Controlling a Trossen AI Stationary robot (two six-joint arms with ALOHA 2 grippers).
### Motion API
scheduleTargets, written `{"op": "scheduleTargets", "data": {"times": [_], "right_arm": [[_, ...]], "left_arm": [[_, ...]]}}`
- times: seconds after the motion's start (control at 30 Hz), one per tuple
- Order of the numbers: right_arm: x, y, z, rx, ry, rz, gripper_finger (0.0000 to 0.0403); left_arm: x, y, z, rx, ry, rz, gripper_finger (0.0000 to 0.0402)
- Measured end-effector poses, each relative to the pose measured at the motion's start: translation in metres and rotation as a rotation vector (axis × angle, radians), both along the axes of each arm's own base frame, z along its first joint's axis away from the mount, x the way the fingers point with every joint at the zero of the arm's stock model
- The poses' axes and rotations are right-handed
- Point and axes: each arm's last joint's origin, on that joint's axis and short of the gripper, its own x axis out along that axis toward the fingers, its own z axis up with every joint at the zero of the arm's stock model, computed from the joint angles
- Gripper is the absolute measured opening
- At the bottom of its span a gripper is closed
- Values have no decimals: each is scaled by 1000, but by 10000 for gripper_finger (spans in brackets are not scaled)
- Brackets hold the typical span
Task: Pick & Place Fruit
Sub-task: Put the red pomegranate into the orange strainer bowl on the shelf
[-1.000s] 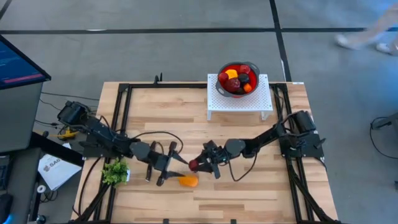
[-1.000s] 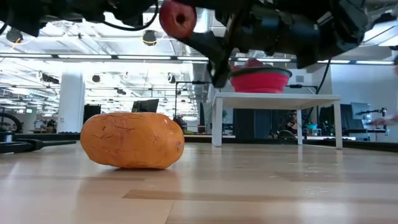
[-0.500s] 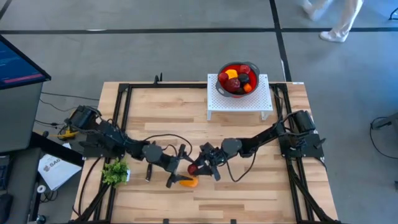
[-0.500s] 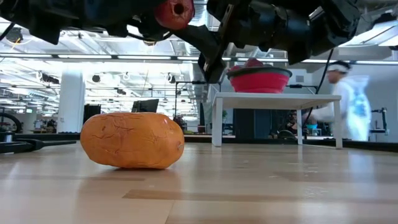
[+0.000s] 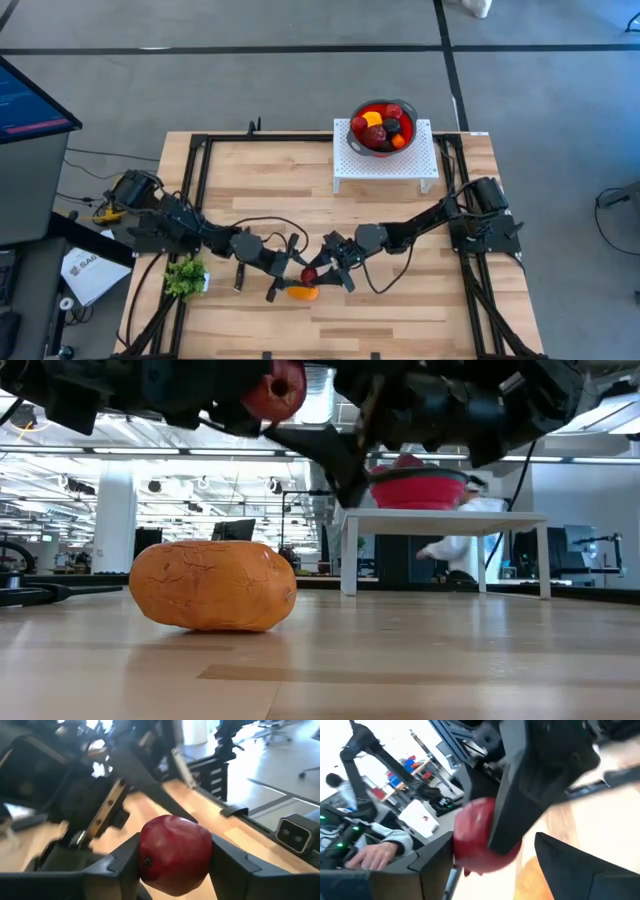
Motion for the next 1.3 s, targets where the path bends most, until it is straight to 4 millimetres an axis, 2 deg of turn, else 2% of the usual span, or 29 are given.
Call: {"op": "scheduleTargets", "data": {"times": [0.17,0.33,0.43,0.53,0.6,0.7,0.8,0.97,1.1,1.3], "right_arm": [[-16,9,-20,-59,86,-87,269],[-34,33,-34,-204,156,-206,270],[-37,57,-27,-367,107,-317,270],[-36,82,-11,-594,63,-468,270],[-35,98,3,-793,49,-539,270],[-29,110,19,-1071,66,-604,270],[-21,110,33,-1203,97,-653,270],[-6,97,46,-1319,117,-643,270],[4,82,44,-1337,126,-585,270],[8,69,37,-1364,171,-496,269]], "left_arm": [[0,7,-9,-94,118,156,194],[-3,32,-21,-334,203,307,185],[-1,51,-25,-541,257,362,189],[0,66,-27,-697,298,358,198],[2,70,-23,-761,286,316,200],[4,71,-15,-814,243,233,198],[5,70,-8,-836,195,173,194],[4,67,-5,-859,173,148,201],[5,67,-4,-860,168,146,206],[5,67,-4,-862,163,141,201]]}}
